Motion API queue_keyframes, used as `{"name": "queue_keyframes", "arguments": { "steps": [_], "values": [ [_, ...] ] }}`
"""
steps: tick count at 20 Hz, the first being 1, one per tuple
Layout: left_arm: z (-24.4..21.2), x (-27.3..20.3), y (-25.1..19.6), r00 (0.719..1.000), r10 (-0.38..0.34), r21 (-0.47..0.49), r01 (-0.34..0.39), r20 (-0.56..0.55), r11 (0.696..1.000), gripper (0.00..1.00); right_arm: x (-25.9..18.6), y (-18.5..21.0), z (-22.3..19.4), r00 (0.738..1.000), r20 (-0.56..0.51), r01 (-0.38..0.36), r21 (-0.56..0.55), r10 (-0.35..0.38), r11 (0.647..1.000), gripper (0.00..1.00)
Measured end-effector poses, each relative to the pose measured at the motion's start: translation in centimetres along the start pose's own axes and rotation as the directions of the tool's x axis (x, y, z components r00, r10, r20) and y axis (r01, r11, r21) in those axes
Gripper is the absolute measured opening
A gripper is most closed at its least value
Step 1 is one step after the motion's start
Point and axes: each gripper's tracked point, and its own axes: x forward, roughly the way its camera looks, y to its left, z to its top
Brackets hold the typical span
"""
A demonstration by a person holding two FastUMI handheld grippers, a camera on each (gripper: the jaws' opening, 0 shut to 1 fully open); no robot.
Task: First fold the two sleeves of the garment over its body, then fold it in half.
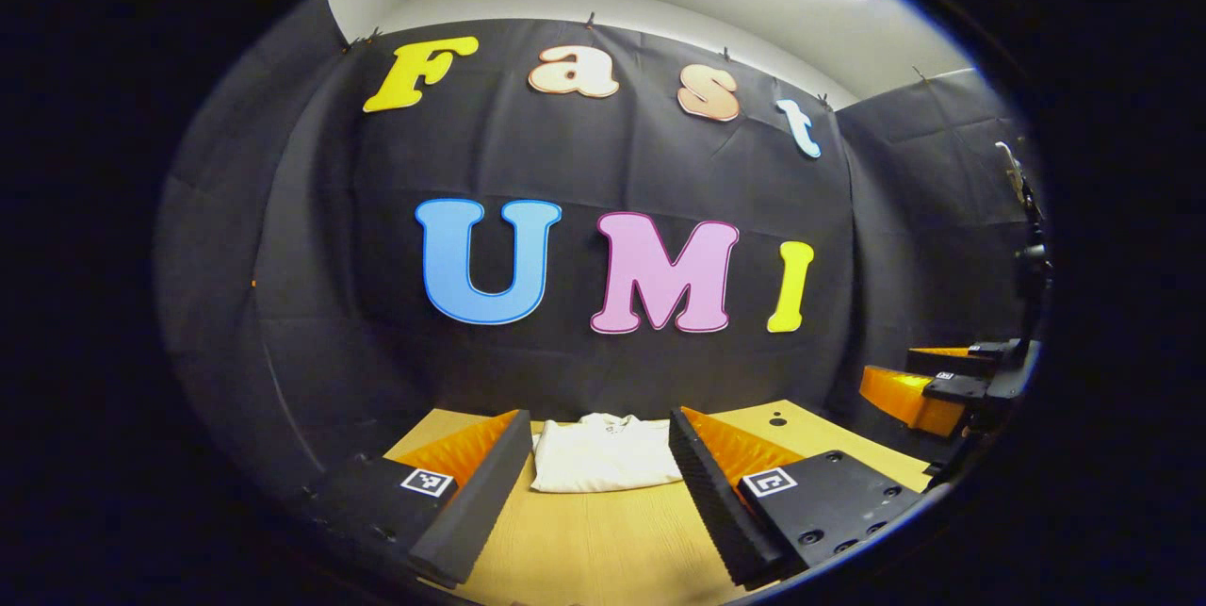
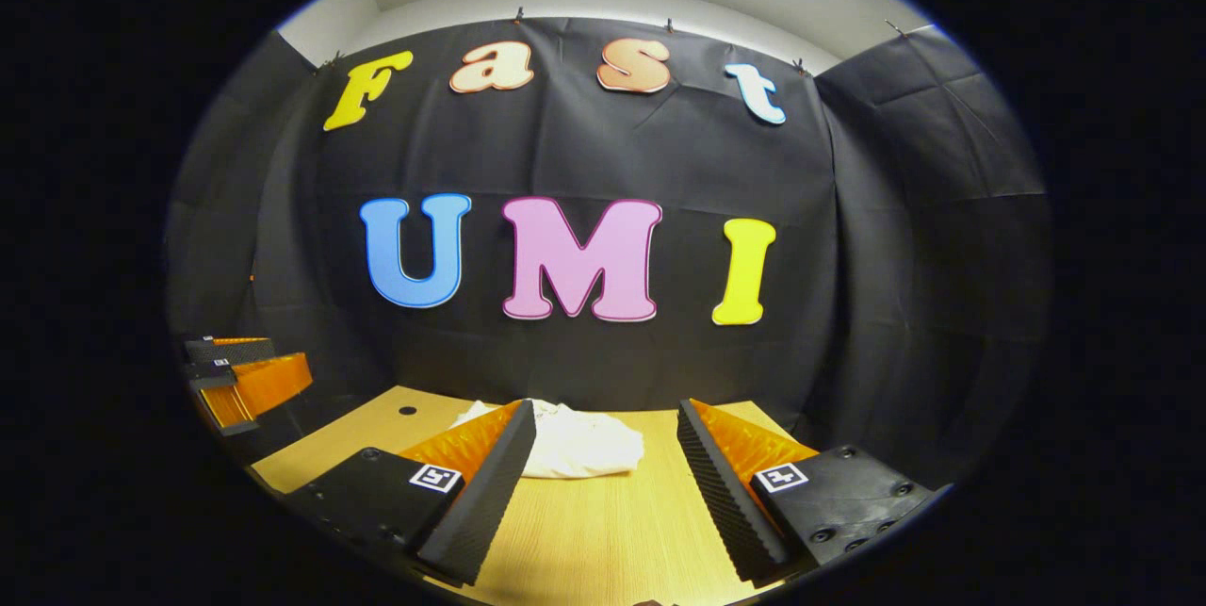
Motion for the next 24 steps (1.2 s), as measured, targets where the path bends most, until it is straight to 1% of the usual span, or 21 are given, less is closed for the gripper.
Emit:
{"name": "queue_keyframes", "arguments": {
  "steps": [2, 4, 6, 8, 11, 16, 24],
  "values": [
    [0.1, 0.2, 0.0, 1.0, 0.002, -0.001, -0.002, -0.01, 1.0, 0.95, 0.6, 0.2, -0.2, 1.0, -0.012, -0.005, -0.015, 0.005, 1.0, 0.96],
    [0.4, 0.4, 0.5, 1.0, 0.013, 0.004, -0.013, -0.011, 1.0, 0.95, 1.0, 1.5, -0.3, 0.999, -0.019, -0.041, -0.024, 0.041, 0.999, 0.97],
    [0.4, 0.3, 1.1, 0.999, 0.042, 0.008, -0.042, -0.023, 0.999, 0.95, 1.4, 2.6, 0.0, 0.997, -0.015, -0.075, -0.042, 0.074, 0.996, 0.97],
    [0.9, 0.0, 1.1, 0.999, 0.047, 0.007, -0.047, -0.017, 0.999, 0.95, 1.6, 3.3, 0.6, 0.995, 0.009, -0.1, -0.065, 0.101, 0.993, 0.96],
    [1.1, -0.5, 1.0, 0.999, 0.052, 0.016, -0.052, -0.008, 0.999, 0.95, 1.7, 4.8, 0.4, 0.99, 0.007, -0.142, -0.043, 0.142, 0.989, 0.97],
    [1.7, -1.1, 0.8, 0.998, 0.061, 0.056, -0.061, 0.007, 0.997, 0.95, 1.6, 5.7, 0.3, 0.985, 0.007, -0.173, -0.04, 0.174, 0.984, 0.96],
    [2.2, -1.5, 1.0, 0.997, 0.077, 0.072, -0.078, 0.02, 0.994, 0.95, 1.9, 6.0, 0.7, 0.982, 0.019, -0.189, -0.035, 0.19, 0.981, 0.97]
  ]
}}
